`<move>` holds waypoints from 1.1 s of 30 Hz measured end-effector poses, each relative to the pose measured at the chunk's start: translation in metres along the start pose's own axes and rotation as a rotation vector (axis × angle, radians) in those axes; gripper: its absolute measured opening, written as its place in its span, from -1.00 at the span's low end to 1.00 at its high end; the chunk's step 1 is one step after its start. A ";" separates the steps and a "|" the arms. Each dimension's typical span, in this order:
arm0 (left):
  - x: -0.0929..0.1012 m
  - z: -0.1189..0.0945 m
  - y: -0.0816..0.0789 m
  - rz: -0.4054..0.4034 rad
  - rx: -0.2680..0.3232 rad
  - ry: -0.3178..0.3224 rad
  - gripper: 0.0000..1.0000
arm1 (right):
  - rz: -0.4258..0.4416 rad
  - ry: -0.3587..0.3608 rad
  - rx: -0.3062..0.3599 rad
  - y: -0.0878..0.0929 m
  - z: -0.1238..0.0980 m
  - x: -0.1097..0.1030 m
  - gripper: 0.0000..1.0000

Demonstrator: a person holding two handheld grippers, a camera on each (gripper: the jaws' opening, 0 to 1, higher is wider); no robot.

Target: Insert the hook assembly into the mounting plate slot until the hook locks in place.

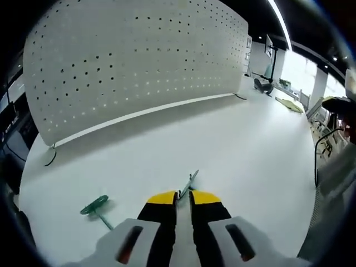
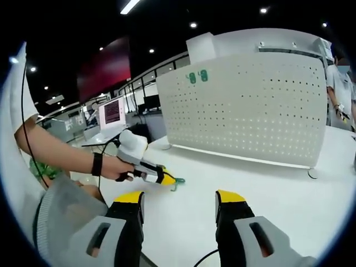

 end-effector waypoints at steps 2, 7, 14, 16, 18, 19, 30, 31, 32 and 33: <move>0.000 0.001 -0.001 -0.001 0.003 -0.003 -0.85 | 0.008 -0.005 0.002 0.000 0.000 -0.001 0.04; 0.000 0.004 -0.001 0.000 0.001 -0.006 -0.88 | 0.002 -0.005 0.002 -0.001 0.001 0.000 0.04; 0.001 0.000 0.001 -0.013 -0.008 0.000 -0.91 | 0.004 -0.001 0.001 0.000 0.000 0.001 0.04; 0.001 -0.002 0.001 -0.011 -0.007 -0.006 -0.91 | 0.002 -0.003 -0.002 0.000 0.001 0.000 0.04; 0.003 -0.004 0.001 -0.041 -0.005 0.017 -0.92 | 0.000 -0.004 0.000 0.000 0.001 0.000 0.04; 0.003 -0.005 0.000 -0.036 -0.005 0.017 -0.92 | -0.001 -0.007 0.000 -0.001 0.001 -0.001 0.04; 0.013 -0.019 -0.003 -0.031 -0.002 0.047 -0.93 | -0.017 -0.030 -0.004 -0.004 0.004 -0.003 0.04; 0.014 -0.021 -0.004 -0.033 0.000 0.048 -0.94 | -0.020 -0.033 -0.001 -0.005 0.005 -0.004 0.04; 0.015 -0.022 -0.004 -0.032 0.002 0.049 -0.94 | -0.021 -0.036 -0.003 -0.005 0.005 -0.004 0.04; 0.015 -0.023 -0.005 -0.037 0.003 0.048 -0.94 | -0.024 -0.039 -0.005 -0.005 0.005 -0.005 0.04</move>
Point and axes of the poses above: the point that each gripper's makers call its tool centre point, and the gripper's own axes: z roughly forward along the fingers, x roughly to its right, y roughly out of its underside, the point moved 8 cm from there along -z, roughly backward along the fingers, and after that the axes turned 2 degrees about -x, right-handed, at the moved point
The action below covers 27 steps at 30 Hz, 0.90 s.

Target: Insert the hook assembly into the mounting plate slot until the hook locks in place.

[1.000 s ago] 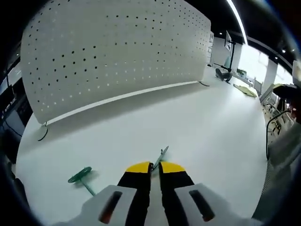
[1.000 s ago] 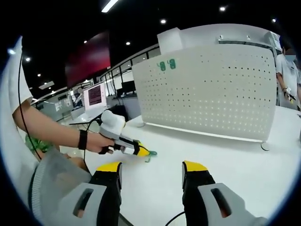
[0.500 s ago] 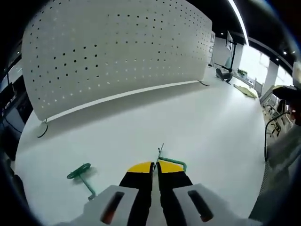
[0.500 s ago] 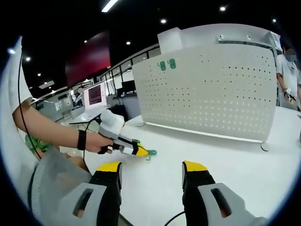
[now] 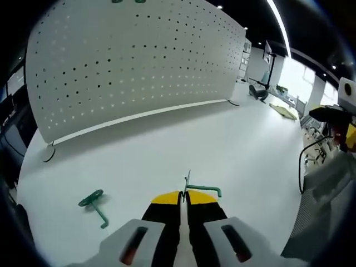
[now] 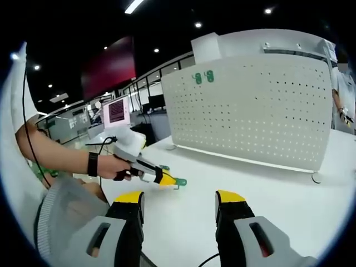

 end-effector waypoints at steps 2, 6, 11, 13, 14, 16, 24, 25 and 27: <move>0.001 -0.002 -0.001 -0.011 0.012 0.003 -0.94 | -0.003 -0.001 0.002 -0.001 0.000 0.000 0.04; 0.005 -0.006 -0.003 0.000 0.014 0.012 -0.95 | -0.007 -0.005 0.005 -0.001 0.001 -0.001 0.04; 0.010 -0.015 -0.010 -0.012 0.022 0.025 -0.95 | -0.008 -0.012 0.008 -0.002 0.002 -0.002 0.02; 0.011 -0.018 -0.013 -0.007 0.021 0.017 -0.95 | -0.012 -0.013 0.010 -0.002 0.002 -0.002 0.02; 0.012 -0.019 -0.014 -0.013 0.029 0.020 -0.95 | -0.010 -0.013 0.009 -0.002 0.002 -0.003 0.02; 0.014 -0.021 -0.017 -0.021 0.044 0.029 -0.95 | -0.010 -0.014 0.014 -0.003 0.002 -0.003 0.02; 0.026 -0.029 -0.024 -0.003 0.043 0.046 -0.95 | -0.015 -0.032 0.008 -0.004 0.003 -0.005 -0.06; 0.029 -0.030 -0.025 -0.001 0.041 0.057 -0.95 | -0.017 -0.034 0.008 -0.004 0.004 -0.005 -0.06; 0.032 -0.032 -0.027 0.000 0.055 0.069 -0.95 | -0.020 -0.040 0.006 -0.004 0.005 -0.007 -0.06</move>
Point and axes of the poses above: the point that each gripper's makers call its tool centre point, and the gripper's own axes: z roughly forward along the fingers, x roughly to its right, y roughly out of its underside, the point moved 8 cm from there along -z, roughly backward along the fingers, and after that the axes turned 2 degrees about -x, right-handed, at the moved point
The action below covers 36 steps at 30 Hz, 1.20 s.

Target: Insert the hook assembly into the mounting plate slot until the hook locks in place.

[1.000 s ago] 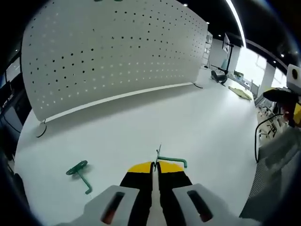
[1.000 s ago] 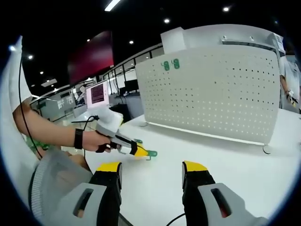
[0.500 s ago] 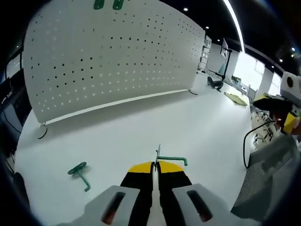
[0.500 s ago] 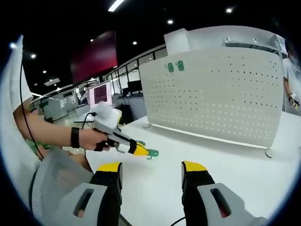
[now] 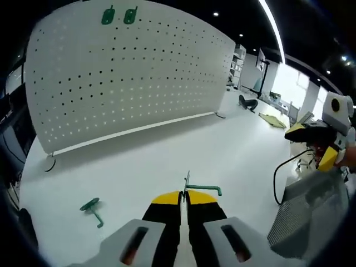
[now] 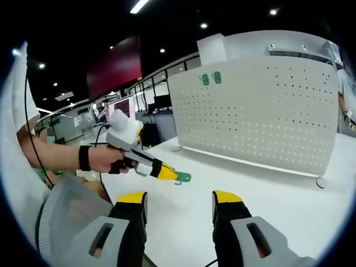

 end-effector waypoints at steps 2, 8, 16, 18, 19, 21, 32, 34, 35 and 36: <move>0.003 -0.001 -0.002 0.004 -0.003 0.001 -0.95 | -0.004 -0.004 0.002 0.000 0.001 -0.001 -0.06; 0.010 -0.004 -0.007 0.003 -0.002 0.029 -0.95 | -0.012 -0.014 0.000 -0.001 0.003 -0.004 -0.06; 0.025 -0.010 -0.014 -0.019 0.009 0.085 -0.95 | -0.040 -0.023 -0.018 -0.001 0.005 -0.006 -0.09; 0.027 -0.012 -0.015 -0.026 0.016 0.095 -0.94 | -0.044 -0.025 -0.017 -0.001 0.006 -0.006 -0.09; 0.028 -0.011 -0.015 -0.028 0.014 0.099 -0.94 | -0.044 -0.025 -0.017 -0.002 0.006 -0.007 -0.10; 0.029 -0.011 -0.014 -0.029 0.007 0.108 -0.94 | -0.046 -0.026 -0.016 -0.002 0.006 -0.007 -0.10; 0.043 -0.016 -0.015 -0.042 0.036 0.160 -0.94 | -0.045 -0.038 -0.022 -0.003 0.007 -0.007 -0.15; 0.046 -0.018 -0.014 -0.053 0.031 0.175 -0.94 | -0.031 -0.038 -0.008 -0.004 0.008 -0.007 -0.16; 0.047 -0.018 -0.014 -0.058 0.033 0.177 -0.94 | -0.037 -0.035 -0.009 -0.005 0.008 -0.007 -0.17; 0.049 -0.018 -0.014 -0.069 0.030 0.190 -0.94 | -0.044 -0.036 -0.011 -0.005 0.008 -0.008 -0.18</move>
Point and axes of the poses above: the point that each gripper's makers call its tool centre point, and the gripper's own axes: z roughly forward along the fingers, x roughly to its right, y roughly out of its underside, the point moved 8 cm from there along -z, roughly backward along the fingers, and after that the axes turned 2 degrees about -x, right-handed, at the moved point
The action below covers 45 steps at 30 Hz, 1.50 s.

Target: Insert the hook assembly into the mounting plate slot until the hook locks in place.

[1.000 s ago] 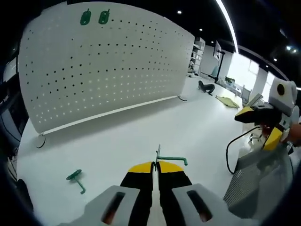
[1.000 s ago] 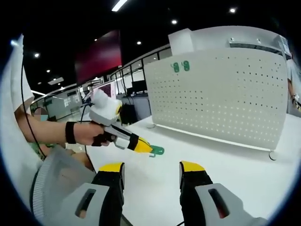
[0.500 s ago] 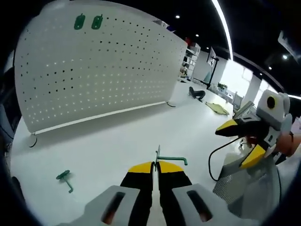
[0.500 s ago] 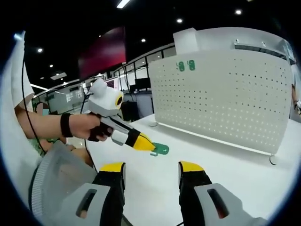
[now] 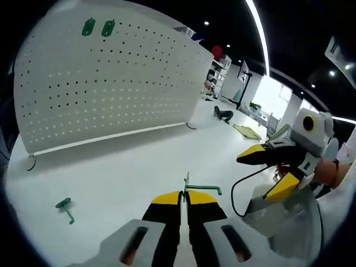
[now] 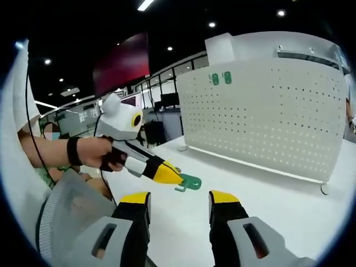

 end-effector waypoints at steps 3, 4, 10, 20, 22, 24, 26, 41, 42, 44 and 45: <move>0.004 0.000 0.001 -0.028 0.007 0.032 -0.94 | 0.000 -0.012 -0.001 0.000 0.001 -0.002 -0.21; 0.004 0.000 0.000 -0.031 0.009 0.033 -0.94 | -0.005 -0.013 -0.002 0.000 0.001 -0.003 -0.22; 0.012 0.001 0.001 -0.034 0.007 0.058 -0.94 | -0.030 -0.012 -0.019 0.003 0.002 -0.005 -0.27; 0.021 0.007 0.004 -0.055 0.000 0.107 -0.96 | -0.035 -0.001 -0.016 0.004 0.003 -0.004 -0.39; 0.021 0.010 0.005 -0.027 -0.023 0.105 -0.96 | -0.055 -0.014 -0.110 0.011 0.004 -0.004 -0.41; 0.023 0.009 0.003 -0.039 -0.017 0.121 -0.97 | -0.112 0.051 -0.057 0.005 -0.001 0.002 -0.43; 0.023 0.009 0.003 -0.053 -0.008 0.129 -0.97 | -0.039 0.026 -0.032 0.006 -0.005 0.004 -0.43; 0.032 0.007 0.002 -0.183 -0.015 0.182 -0.97 | -0.108 0.014 -0.080 0.012 -0.001 -0.003 -0.51; 0.032 0.007 0.002 -0.182 -0.014 0.183 -0.97 | -0.121 0.018 -0.083 0.011 0.000 -0.003 -0.52; 0.032 0.007 0.002 -0.194 -0.026 0.185 -0.97 | -0.133 0.015 -0.085 0.010 0.000 -0.004 -0.55; 0.032 0.007 0.003 -0.197 -0.027 0.187 -0.97 | -0.134 0.015 -0.085 0.010 0.000 -0.004 -0.57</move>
Point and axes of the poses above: the point that each gripper's makers call its tool centre point, and the gripper's own axes: z roughly forward along the fingers, x roughly to its right, y roughly out of its underside, the point moved 8 cm from there along -z, roughly backward along the fingers, and after that the axes turned 2 degrees about -x, right-handed, at the moved point
